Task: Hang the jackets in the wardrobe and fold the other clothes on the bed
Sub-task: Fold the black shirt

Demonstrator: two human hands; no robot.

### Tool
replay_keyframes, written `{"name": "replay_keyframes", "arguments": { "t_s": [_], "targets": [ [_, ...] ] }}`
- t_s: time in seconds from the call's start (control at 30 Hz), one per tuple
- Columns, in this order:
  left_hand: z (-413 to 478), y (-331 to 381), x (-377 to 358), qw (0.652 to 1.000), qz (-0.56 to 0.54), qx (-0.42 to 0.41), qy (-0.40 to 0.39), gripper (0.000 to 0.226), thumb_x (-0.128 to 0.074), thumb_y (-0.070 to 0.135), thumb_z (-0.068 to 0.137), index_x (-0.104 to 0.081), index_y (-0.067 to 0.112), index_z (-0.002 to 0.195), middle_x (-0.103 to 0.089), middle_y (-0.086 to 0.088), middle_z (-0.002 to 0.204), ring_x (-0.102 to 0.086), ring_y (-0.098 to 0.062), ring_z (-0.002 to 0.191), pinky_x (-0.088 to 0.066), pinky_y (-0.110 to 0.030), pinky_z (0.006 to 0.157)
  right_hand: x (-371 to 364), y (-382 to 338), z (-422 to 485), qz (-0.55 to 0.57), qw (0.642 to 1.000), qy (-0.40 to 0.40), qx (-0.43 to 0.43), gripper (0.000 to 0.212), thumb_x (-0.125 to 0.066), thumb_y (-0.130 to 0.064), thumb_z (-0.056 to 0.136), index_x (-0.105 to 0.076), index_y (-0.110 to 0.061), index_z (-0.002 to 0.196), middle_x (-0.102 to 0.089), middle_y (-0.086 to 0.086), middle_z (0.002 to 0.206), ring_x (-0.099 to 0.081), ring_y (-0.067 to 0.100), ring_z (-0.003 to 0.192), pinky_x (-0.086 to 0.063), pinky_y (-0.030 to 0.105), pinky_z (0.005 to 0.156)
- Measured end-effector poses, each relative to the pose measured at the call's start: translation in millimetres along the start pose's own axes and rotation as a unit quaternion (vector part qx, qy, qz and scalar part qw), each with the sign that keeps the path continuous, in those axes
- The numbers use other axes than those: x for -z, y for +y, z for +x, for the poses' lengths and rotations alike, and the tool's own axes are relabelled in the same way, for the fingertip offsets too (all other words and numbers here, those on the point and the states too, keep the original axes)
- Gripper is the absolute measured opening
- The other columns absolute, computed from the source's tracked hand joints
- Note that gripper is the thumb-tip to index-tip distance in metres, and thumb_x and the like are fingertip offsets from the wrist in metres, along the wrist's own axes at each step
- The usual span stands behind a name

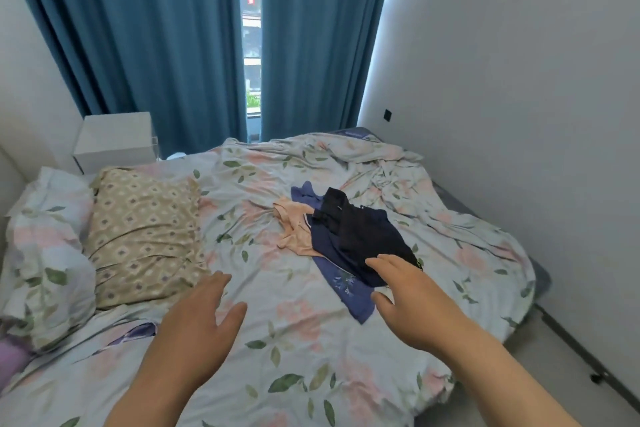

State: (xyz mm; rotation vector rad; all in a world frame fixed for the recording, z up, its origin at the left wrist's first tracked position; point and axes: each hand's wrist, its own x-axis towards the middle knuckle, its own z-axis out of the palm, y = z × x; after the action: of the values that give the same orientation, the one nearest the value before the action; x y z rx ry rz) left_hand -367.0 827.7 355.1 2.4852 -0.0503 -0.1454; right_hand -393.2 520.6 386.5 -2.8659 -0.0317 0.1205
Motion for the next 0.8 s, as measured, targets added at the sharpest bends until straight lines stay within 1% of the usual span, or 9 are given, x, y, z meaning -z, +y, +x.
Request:
{"name": "replay_keyframes", "arguments": {
  "t_s": [0.1, 0.23, 0.3, 0.43, 0.63, 0.8],
  "targets": [
    [8.7, 23.7, -11.6, 0.999, 0.005, -0.040, -0.022, 0.057, -0.052, 0.046, 0.096, -0.037, 0.029, 0.148, -0.031, 0.009, 0.158, -0.027, -0.011, 0.145, -0.027, -0.034, 0.116, 4.7, 20.5, -20.6, 0.007, 1.000, 0.004, -0.030, 0.055, -0.046, -0.033, 0.101, -0.029, -0.026, 0.153, -0.030, -0.009, 0.156, -0.029, 0.011, 0.142, -0.028, 0.025, 0.113],
    [15.1, 53.7, -26.0, 0.995, 0.023, -0.082, -0.054, 0.058, -0.048, 0.049, 0.097, -0.033, 0.031, 0.150, -0.025, 0.011, 0.160, -0.021, -0.009, 0.147, -0.027, -0.033, 0.116, 9.3, 45.1, -40.8, 0.027, 0.997, 0.018, -0.065, 0.056, -0.045, -0.034, 0.102, -0.026, -0.029, 0.154, -0.024, -0.011, 0.159, -0.023, 0.009, 0.146, -0.023, 0.024, 0.116],
    [19.3, 72.1, -35.2, 0.993, 0.033, -0.098, -0.064, 0.059, -0.047, 0.049, 0.097, -0.032, 0.031, 0.151, -0.026, 0.012, 0.159, -0.022, -0.009, 0.147, -0.027, -0.032, 0.115, 11.5, 60.9, -50.2, 0.037, 0.995, 0.027, -0.084, 0.056, -0.044, -0.035, 0.102, -0.025, -0.030, 0.154, -0.023, -0.012, 0.159, -0.023, 0.009, 0.146, -0.022, 0.025, 0.117],
    [23.5, 110.0, -60.0, 0.987, 0.053, -0.126, -0.085, 0.058, -0.050, 0.046, 0.097, -0.035, 0.028, 0.150, -0.030, 0.009, 0.158, -0.030, -0.010, 0.144, -0.028, -0.030, 0.114, 16.1, 95.8, -64.1, 0.043, 0.993, 0.039, -0.103, 0.055, -0.045, -0.035, 0.101, -0.027, -0.030, 0.153, -0.026, -0.011, 0.158, -0.026, 0.009, 0.144, -0.025, 0.027, 0.116],
    [30.2, 157.6, -88.2, 0.982, 0.082, -0.147, -0.089, 0.057, -0.048, 0.047, 0.097, -0.033, 0.030, 0.150, -0.029, 0.010, 0.158, -0.034, -0.008, 0.141, -0.030, -0.028, 0.112, 29.4, 147.5, -63.4, 0.062, 0.992, 0.031, -0.107, 0.055, -0.044, -0.035, 0.102, -0.024, -0.033, 0.153, -0.025, -0.013, 0.158, -0.027, 0.009, 0.143, -0.028, 0.027, 0.115],
    [40.5, 184.9, -110.3, 0.983, 0.102, -0.132, -0.082, 0.058, -0.046, 0.050, 0.098, -0.031, 0.031, 0.150, -0.029, 0.011, 0.158, -0.032, -0.008, 0.142, -0.029, -0.027, 0.112, 35.2, 187.1, -44.8, 0.079, 0.993, 0.020, -0.083, 0.055, -0.044, -0.036, 0.102, -0.025, -0.032, 0.153, -0.025, -0.012, 0.159, -0.025, 0.008, 0.144, -0.025, 0.027, 0.117]
  ]
}}
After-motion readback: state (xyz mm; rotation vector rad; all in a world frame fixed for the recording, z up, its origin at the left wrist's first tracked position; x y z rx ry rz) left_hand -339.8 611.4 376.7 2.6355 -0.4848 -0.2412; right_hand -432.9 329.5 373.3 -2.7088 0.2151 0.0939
